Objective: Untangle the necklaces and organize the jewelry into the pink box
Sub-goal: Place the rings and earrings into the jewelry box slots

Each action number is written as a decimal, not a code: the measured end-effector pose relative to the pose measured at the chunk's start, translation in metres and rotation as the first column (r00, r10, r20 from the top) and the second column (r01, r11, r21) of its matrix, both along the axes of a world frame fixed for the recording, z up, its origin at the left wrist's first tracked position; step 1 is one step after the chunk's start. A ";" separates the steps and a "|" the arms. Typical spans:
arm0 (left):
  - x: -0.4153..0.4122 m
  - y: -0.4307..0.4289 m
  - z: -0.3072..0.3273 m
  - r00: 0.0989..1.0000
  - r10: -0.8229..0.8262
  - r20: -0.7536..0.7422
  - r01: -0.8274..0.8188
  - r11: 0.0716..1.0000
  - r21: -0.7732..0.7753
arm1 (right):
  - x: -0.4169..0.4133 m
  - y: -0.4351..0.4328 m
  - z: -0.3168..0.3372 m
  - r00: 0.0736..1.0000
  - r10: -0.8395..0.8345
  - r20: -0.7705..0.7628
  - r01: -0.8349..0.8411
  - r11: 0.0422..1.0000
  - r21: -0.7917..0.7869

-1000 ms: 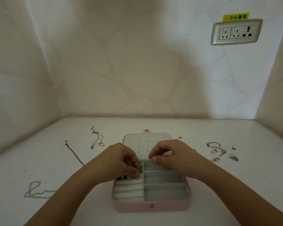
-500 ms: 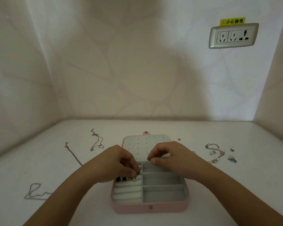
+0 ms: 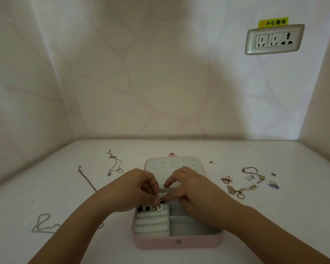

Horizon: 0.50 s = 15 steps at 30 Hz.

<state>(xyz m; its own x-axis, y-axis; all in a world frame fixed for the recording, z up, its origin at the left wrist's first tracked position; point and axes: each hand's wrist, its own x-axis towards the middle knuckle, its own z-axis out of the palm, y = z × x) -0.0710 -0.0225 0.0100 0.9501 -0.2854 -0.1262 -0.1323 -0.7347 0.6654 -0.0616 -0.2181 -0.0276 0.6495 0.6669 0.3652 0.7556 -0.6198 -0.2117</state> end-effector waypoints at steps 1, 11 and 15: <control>0.000 0.000 0.000 1.000 -0.002 0.002 0.002 1.000 0.004 | 0.001 0.001 -0.001 0.999 0.010 0.038 -0.009 0.999 -0.032; -0.001 -0.004 -0.002 0.999 0.009 -0.034 -0.009 1.000 0.013 | 0.006 -0.002 -0.004 0.980 0.012 0.200 0.004 0.997 -0.076; -0.001 -0.006 -0.001 1.000 -0.015 -0.026 0.016 0.999 0.052 | 0.007 -0.001 -0.004 0.971 -0.009 0.240 0.022 0.998 -0.053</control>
